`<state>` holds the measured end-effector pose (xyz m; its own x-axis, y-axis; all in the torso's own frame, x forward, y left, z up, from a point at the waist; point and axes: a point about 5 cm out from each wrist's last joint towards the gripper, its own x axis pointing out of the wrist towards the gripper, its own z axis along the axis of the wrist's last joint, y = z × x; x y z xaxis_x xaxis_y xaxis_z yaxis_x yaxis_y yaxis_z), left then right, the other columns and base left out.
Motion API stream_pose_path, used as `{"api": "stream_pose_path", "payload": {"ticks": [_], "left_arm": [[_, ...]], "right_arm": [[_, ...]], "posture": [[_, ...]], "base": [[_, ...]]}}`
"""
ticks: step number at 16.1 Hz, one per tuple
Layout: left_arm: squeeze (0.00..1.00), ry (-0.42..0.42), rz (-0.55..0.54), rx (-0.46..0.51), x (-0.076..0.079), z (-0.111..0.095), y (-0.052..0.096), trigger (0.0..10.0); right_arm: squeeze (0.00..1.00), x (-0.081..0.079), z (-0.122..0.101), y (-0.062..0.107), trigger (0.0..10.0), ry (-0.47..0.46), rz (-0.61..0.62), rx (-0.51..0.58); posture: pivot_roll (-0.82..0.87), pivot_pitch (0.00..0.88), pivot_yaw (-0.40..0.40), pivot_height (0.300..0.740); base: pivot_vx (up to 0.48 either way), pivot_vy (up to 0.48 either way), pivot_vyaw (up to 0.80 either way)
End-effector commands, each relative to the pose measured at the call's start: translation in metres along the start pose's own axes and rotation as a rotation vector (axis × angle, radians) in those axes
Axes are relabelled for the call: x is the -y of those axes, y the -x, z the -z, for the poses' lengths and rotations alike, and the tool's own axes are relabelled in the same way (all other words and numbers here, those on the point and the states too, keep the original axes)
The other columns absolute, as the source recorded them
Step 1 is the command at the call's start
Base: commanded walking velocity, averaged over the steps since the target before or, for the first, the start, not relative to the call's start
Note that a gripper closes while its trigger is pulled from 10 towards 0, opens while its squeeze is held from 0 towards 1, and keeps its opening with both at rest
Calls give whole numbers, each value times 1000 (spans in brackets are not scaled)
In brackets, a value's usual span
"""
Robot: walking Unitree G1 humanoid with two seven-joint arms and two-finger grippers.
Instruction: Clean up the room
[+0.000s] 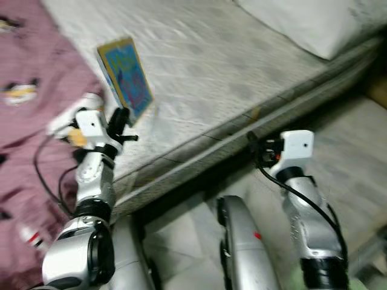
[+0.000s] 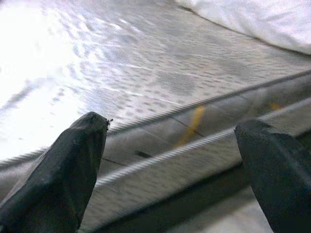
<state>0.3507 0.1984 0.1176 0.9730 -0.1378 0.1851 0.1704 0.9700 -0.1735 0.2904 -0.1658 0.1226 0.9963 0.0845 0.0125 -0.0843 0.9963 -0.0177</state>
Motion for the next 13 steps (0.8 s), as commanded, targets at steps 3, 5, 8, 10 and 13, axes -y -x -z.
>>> {"api": "stream_pose_path", "payload": {"ticks": [3, 5, 8, 10, 13], "left_arm": [[0, -191, 63, 70, 9, -19, 6, 0], [0, -214, 92, 77, 16, -19, 10, 0], [0, -205, 61, 89, 23, -19, 17, 0], [0, -216, 25, 75, 25, -16, 22, 0], [0, -239, -7, 98, 34, -17, 32, 0]], "right_arm": [[0, -10, 1, -17, 10000, -35, 4, 47], [0, -11, 0, -22, 10000, -48, 10, 55], [0, -10, 1, -27, 10000, -53, 12, 74], [0, -7, 3, -26, 10000, -44, 12, 79], [0, -1, 3, -21, 10000, -100, 30, 92]], "posture": [[-22, 0, 119, 540], [-14, 0, 122, 540], [-17, 0, 113, 540], [-22, 0, 107, 540], [-30, 0, 112, 540]], "base": [[0, 0, 0], [0, 0, 0], [0, 0, 0], [0, 0, 0], [0, 0, 0]]}}
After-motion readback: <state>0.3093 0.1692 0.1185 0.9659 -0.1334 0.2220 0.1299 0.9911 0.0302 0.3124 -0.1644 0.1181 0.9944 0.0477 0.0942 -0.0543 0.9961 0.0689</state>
